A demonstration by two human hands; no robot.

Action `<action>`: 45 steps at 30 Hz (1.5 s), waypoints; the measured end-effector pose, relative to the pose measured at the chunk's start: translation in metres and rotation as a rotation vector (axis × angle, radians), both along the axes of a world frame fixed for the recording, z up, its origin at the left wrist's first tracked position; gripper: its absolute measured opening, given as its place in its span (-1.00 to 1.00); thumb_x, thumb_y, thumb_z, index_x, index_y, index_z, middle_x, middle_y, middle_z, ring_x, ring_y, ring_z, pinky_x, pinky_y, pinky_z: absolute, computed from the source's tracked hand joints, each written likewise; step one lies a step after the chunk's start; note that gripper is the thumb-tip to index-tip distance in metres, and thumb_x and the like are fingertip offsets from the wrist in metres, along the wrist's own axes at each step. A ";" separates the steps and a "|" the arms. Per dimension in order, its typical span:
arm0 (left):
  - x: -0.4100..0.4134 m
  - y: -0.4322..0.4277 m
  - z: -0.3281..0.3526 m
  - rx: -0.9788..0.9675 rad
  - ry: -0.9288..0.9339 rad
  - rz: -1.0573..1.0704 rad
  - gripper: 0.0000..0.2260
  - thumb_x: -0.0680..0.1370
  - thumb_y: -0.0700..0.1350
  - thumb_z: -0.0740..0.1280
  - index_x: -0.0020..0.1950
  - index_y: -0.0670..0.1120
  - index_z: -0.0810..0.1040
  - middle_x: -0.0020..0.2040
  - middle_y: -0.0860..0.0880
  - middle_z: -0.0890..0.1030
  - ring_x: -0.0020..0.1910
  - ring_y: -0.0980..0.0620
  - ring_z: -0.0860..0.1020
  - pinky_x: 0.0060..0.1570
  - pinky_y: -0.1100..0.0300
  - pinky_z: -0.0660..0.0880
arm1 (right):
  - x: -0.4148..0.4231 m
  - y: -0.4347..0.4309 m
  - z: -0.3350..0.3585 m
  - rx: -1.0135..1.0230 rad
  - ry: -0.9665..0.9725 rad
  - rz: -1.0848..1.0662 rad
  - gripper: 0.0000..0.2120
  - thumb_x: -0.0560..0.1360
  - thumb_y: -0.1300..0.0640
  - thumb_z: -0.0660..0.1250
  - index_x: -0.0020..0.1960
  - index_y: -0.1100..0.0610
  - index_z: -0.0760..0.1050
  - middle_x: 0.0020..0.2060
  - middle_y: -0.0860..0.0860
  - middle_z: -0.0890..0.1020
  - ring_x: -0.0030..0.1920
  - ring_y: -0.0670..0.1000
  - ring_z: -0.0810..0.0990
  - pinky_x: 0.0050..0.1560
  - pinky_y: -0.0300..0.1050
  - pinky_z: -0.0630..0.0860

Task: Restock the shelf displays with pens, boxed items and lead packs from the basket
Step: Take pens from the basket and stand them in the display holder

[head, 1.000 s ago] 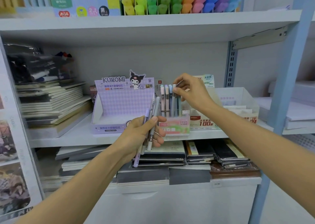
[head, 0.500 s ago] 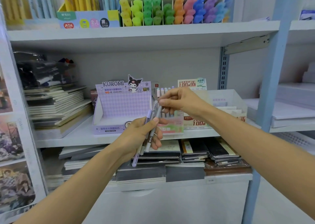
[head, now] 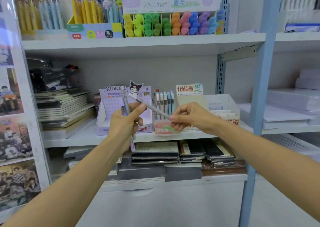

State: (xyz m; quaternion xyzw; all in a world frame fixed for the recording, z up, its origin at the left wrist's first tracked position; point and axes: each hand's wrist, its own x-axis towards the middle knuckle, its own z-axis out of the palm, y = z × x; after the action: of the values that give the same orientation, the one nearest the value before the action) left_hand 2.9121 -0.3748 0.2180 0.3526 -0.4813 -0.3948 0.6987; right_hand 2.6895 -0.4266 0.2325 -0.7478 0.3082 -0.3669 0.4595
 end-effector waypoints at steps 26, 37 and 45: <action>-0.009 -0.020 0.004 0.149 -0.280 -0.210 -0.73 0.71 -0.16 0.05 0.05 -0.19 0.52 -0.21 -0.11 0.70 -0.39 0.10 0.57 -0.42 0.30 0.48 | -0.009 -0.028 0.067 -0.503 -0.356 -0.573 -0.89 0.62 0.21 0.23 0.09 0.23 0.46 -0.18 0.14 0.61 -0.27 0.00 0.61 -0.37 -0.23 0.55; 0.001 -0.035 -0.017 0.116 -0.299 -0.199 -0.78 0.69 -0.05 0.13 0.15 -0.08 0.54 -0.41 0.00 0.48 -0.49 0.09 0.36 -0.48 0.26 0.35 | 0.019 -0.076 0.022 -0.589 -0.026 -0.595 -0.88 0.59 0.21 0.29 0.08 0.20 0.56 -0.18 0.13 0.66 -0.19 0.03 0.66 -0.27 -0.19 0.59; 0.004 -0.043 -0.023 0.131 -0.270 -0.295 -0.83 0.68 -0.18 0.12 0.15 -0.18 0.48 -0.34 -0.04 0.56 -0.46 0.11 0.39 -0.43 0.29 0.38 | 0.013 -0.085 0.029 -0.588 0.065 -0.468 -0.91 0.57 0.20 0.33 0.06 0.16 0.54 -0.22 0.07 0.66 -0.23 0.02 0.67 -0.14 -0.16 0.63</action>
State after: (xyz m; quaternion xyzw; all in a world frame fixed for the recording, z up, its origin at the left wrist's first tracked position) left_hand 2.9159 -0.4176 0.1952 0.3728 -0.5901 -0.4724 0.5382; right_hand 2.7028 -0.5117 0.2612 -0.7684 0.3668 -0.5108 0.1190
